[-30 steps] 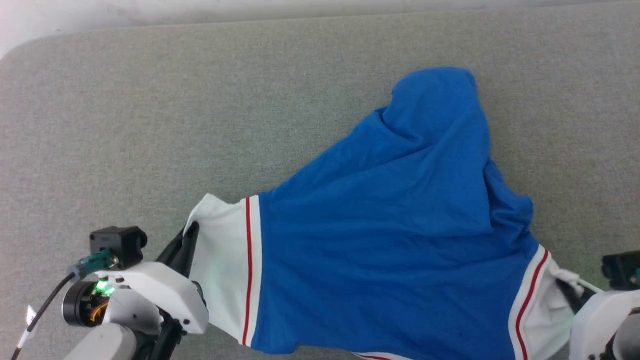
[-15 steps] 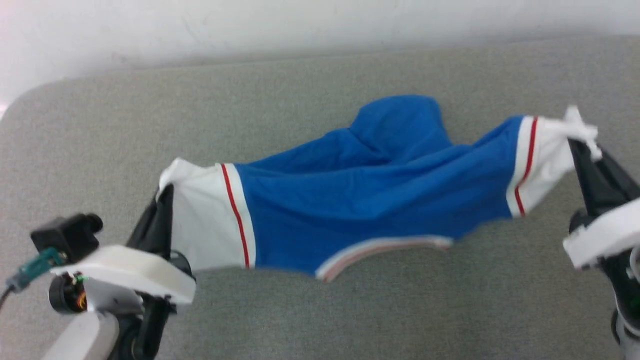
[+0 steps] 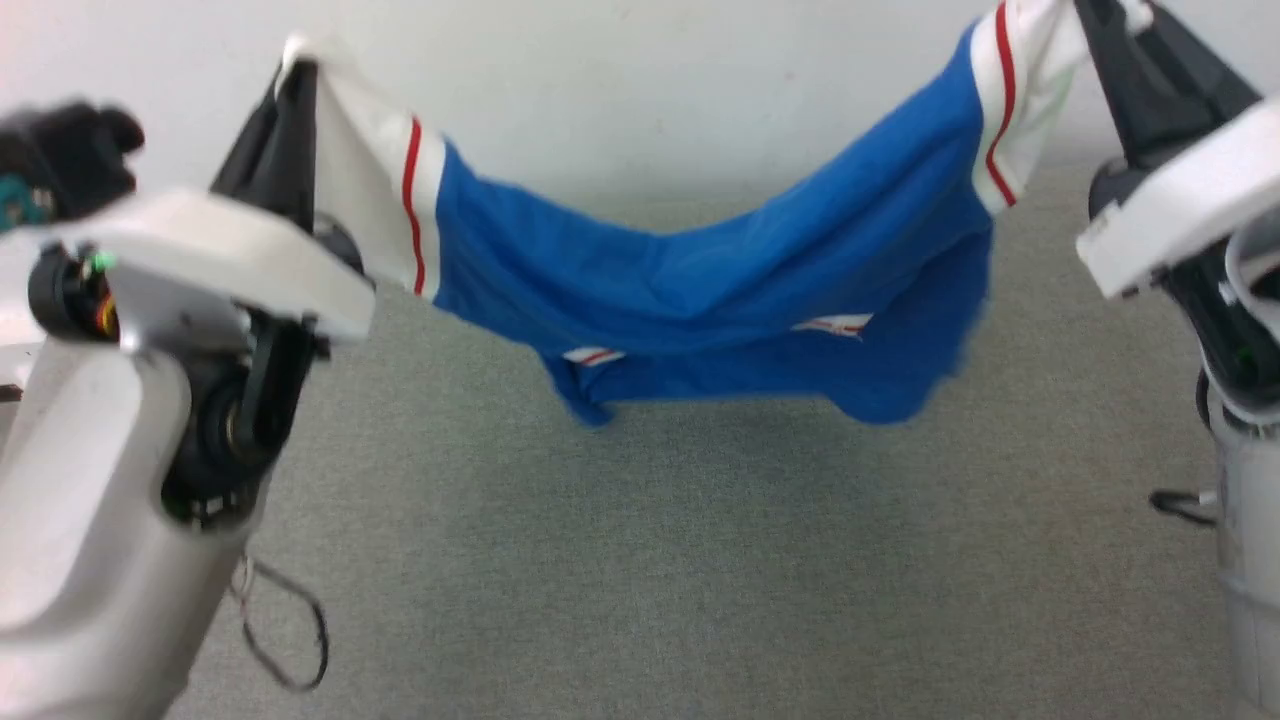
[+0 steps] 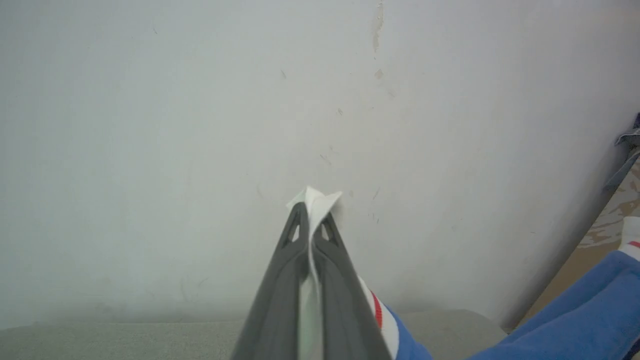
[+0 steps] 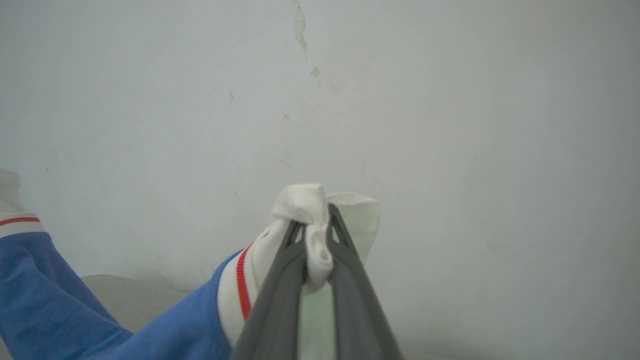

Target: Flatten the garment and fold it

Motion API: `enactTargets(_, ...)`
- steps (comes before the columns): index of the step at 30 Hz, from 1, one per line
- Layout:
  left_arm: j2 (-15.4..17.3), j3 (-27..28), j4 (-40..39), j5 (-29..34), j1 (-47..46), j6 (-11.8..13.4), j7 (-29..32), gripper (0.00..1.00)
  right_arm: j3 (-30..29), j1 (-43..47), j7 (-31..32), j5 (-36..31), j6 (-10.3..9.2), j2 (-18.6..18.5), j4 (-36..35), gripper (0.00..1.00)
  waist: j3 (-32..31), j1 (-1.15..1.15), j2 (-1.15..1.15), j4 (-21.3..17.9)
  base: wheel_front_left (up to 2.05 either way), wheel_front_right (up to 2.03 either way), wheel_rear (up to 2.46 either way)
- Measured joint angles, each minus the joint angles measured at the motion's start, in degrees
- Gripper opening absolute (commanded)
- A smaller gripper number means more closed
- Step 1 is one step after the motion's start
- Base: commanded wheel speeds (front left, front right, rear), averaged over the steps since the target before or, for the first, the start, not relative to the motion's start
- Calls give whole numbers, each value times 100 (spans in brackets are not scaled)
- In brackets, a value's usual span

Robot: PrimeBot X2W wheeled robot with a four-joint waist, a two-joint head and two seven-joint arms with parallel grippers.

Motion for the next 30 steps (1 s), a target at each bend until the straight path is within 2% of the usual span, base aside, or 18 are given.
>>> enactTargets(8,-211,-261,1129,124,-1491,-155,502,0,326,-1228,-10,-89,0,-12,1054,0,-201,0,0,65,0,0,0)
enactTargets(16,-326,-542,2328,398,-2543,-290,827,0,613,-2259,-108,-411,0,93,2308,0,-152,0,0,-10,0,0,0)
enactTargets(18,-336,-565,2683,493,-2891,-297,833,0,664,-2657,-180,-569,0,165,2742,0,-28,1,0,-40,0,0,0)
enactTargets(24,-343,-532,3077,636,-3507,-348,775,0,559,-3384,-368,-938,0,259,3414,0,304,1,0,-83,0,0,0)
enactTargets(30,-426,-413,3409,711,-4340,-407,537,0,285,-4319,-669,-1440,0,368,3944,0,905,2,0,-99,0,0,0)
